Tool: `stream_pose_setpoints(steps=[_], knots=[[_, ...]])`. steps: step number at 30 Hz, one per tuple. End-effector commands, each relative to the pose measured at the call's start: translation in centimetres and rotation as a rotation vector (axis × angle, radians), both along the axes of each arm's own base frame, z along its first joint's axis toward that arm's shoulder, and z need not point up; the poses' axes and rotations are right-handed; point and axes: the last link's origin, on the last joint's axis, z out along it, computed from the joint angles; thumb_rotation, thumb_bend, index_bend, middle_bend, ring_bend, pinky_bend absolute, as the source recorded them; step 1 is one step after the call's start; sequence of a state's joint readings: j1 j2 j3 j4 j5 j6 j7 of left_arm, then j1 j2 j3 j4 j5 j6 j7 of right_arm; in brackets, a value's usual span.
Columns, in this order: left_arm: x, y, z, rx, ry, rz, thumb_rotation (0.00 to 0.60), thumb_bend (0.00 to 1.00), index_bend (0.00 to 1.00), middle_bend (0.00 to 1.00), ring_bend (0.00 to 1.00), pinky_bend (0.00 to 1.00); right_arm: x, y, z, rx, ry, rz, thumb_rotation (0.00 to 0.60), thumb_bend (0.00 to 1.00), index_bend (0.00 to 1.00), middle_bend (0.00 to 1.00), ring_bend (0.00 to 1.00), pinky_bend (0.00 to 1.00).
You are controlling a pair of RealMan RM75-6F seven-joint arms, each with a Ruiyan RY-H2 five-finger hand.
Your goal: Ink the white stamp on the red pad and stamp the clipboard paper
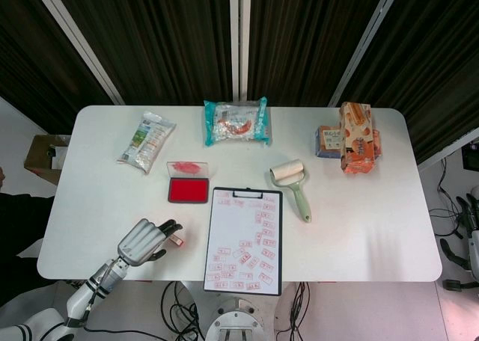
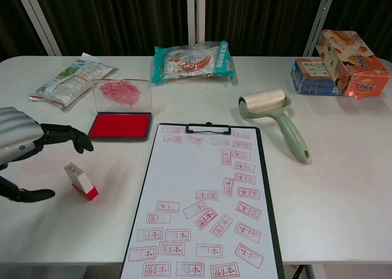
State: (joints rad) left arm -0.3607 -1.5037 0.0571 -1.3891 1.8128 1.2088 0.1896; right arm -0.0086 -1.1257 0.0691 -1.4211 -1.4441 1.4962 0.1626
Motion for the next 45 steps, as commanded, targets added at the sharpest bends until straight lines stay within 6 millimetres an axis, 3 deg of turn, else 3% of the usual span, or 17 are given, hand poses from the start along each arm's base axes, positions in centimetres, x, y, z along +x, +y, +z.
stream_pose_setpoints(steps=[1, 19, 45], knots=[[0.0, 0.2, -0.5, -0.012, 0.006, 0.003, 0.600, 0.19, 0.32, 0.34, 0.95, 1.00, -0.1, 0.0, 0.0, 0.002, 0.000, -0.005, 0.600, 0.23, 0.00, 0.00, 0.00, 0.00], [0.3, 0.8, -1.5, -0.030, -0.014, 0.005, 0.600, 0.27, 0.44, 0.44, 0.98, 1.00, -0.6, -0.1, -0.2, 0.006, -0.007, -0.017, 0.600, 0.23, 0.00, 0.00, 0.00, 0.00], [0.4, 1.3, -2.5, -0.034, -0.009, 0.005, 0.600, 0.33, 0.48, 0.48, 0.98, 1.00, -1.4, -0.2, -0.5, 0.012, -0.011, -0.039, 0.600, 0.23, 0.00, 0.00, 0.00, 0.00]])
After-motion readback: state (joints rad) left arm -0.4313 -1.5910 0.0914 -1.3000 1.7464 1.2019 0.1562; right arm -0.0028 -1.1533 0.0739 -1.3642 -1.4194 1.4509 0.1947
